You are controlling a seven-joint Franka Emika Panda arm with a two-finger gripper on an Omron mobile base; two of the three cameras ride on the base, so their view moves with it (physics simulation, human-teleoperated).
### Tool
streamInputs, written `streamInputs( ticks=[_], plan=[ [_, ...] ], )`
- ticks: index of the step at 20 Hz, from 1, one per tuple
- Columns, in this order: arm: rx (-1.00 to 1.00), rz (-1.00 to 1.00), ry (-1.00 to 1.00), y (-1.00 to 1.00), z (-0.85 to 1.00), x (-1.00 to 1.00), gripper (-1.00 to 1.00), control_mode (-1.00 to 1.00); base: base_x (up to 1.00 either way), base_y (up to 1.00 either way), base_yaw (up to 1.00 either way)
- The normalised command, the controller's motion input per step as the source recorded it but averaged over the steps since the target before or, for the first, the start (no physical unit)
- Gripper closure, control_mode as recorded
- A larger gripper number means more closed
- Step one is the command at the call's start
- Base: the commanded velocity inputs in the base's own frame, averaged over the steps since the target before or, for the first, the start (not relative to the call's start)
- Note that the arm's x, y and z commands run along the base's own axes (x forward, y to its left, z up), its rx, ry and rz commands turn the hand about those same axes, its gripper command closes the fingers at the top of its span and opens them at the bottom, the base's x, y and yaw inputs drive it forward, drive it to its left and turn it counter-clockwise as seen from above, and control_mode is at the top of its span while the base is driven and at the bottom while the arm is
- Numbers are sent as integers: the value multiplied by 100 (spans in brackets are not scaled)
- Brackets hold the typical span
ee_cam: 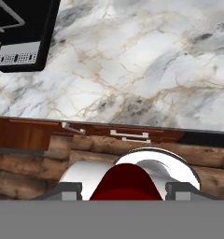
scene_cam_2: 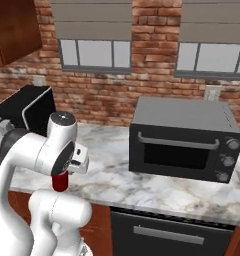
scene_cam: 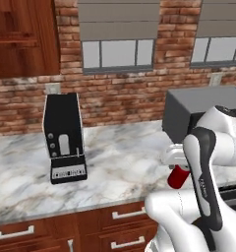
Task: Four empty soda cans are scattered around the kitchen. Gather all the cans and cluster them next to the stove for recycling.
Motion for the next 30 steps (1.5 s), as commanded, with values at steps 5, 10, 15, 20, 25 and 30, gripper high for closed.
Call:
streamInputs(
  ticks=[5,10,15,20,25,30],
  plan=[
    [0,0,0,0,0,0,100,100,-7,-69,-6],
    [0,0,0,0,0,0,100,100,0,-41,-6],
    [0,0,0,0,0,0,100,100,1,-13,-9],
    [0,0,0,0,0,0,100,100,0,-11,-37],
    [0,0,0,0,0,0,100,100,0,-11,-42],
    [0,0,0,0,0,0,100,100,0,0,-50]
  ],
)
